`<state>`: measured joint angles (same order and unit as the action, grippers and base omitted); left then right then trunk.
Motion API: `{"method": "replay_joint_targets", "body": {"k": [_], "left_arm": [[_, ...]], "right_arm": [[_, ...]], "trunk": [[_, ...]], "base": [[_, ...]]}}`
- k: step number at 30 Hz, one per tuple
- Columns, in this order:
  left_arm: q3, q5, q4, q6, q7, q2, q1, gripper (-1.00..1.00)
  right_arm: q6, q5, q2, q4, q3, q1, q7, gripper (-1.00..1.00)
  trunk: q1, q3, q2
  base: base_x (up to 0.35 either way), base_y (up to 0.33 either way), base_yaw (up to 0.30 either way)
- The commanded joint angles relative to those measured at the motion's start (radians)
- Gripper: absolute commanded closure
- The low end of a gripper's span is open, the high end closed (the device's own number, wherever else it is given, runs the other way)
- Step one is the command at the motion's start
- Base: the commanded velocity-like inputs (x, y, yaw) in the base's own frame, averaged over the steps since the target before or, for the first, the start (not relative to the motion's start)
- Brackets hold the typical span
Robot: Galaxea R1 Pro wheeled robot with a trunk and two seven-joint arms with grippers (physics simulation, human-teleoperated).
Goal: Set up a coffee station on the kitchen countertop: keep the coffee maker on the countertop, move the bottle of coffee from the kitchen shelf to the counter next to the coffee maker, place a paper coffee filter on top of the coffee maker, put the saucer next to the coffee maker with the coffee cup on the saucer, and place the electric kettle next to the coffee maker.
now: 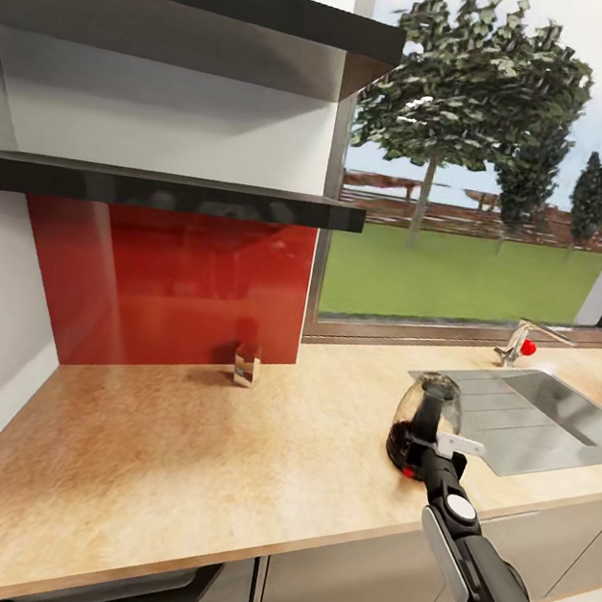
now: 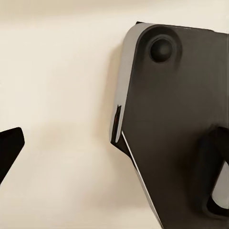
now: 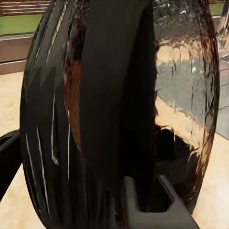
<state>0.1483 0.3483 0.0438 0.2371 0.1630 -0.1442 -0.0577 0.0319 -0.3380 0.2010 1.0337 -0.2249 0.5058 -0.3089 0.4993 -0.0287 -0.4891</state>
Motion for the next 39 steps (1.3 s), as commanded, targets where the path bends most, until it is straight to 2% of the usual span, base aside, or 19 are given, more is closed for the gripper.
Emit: {"method": "replay_joint_targets", "body": {"k": [1,20,24,29,31,33,34,36,37,39], "left_arm": [[0.008,0.011,0.002,0.005,0.006,0.000,0.001,-1.00],[0.008,0.011,0.002,0.005,0.004,0.014,0.001,-1.00],[0.006,0.011,0.000,0.005,0.004,0.015,0.001,-1.00],[0.004,0.011,-0.003,0.005,0.004,0.015,0.001,-1.00],[0.004,0.011,-0.005,0.006,0.004,0.015,0.001,-1.00],[0.004,0.011,-0.006,0.006,0.004,0.015,0.001,-1.00],[0.003,0.011,-0.005,0.005,0.004,0.015,0.001,-1.00],[0.005,0.011,-0.002,0.004,0.004,0.015,0.001,-1.00],[0.005,0.013,0.000,0.005,0.003,0.011,0.001,-1.00],[0.004,0.017,0.000,0.005,0.004,0.009,0.001,-1.00]], "right_arm": [[0.002,-0.006,0.001,0.002,-0.005,0.001,-0.009,1.00],[0.003,-0.004,0.000,0.001,-0.014,0.002,0.000,1.00],[0.004,0.003,-0.001,0.026,-0.018,0.002,0.017,1.00],[0.009,0.016,-0.002,0.119,-0.015,0.002,0.018,1.00],[0.011,0.046,-0.001,0.167,-0.014,0.002,0.018,1.00],[0.012,0.059,-0.001,0.189,-0.013,0.002,0.017,1.00],[0.039,0.069,-0.001,0.262,-0.011,0.002,0.016,1.00],[0.079,0.071,0.000,0.322,-0.007,0.002,0.016,1.00],[0.108,0.074,0.001,0.389,-0.004,0.002,0.016,1.00],[0.133,0.119,-0.007,0.439,-0.008,0.002,0.004,1.00]], "trunk": [[0.001,-0.002,-0.002],[0.001,-0.002,-0.002],[0.001,-0.002,-0.002],[0.001,-0.002,-0.002],[0.001,-0.002,-0.002],[0.001,-0.002,-0.002],[0.001,-0.002,-0.002],[0.001,-0.002,-0.002],[0.001,-0.002,-0.002],[0.001,-0.002,-0.002]], "base": [[0.000,0.000,0.000],[0.000,0.000,0.000],[0.000,0.000,0.000],[0.000,0.000,0.000],[0.000,0.000,0.000],[0.000,0.000,0.000],[0.000,0.000,0.000],[0.000,0.000,0.000],[0.000,0.000,0.000],[0.000,0.000,0.000]]}}
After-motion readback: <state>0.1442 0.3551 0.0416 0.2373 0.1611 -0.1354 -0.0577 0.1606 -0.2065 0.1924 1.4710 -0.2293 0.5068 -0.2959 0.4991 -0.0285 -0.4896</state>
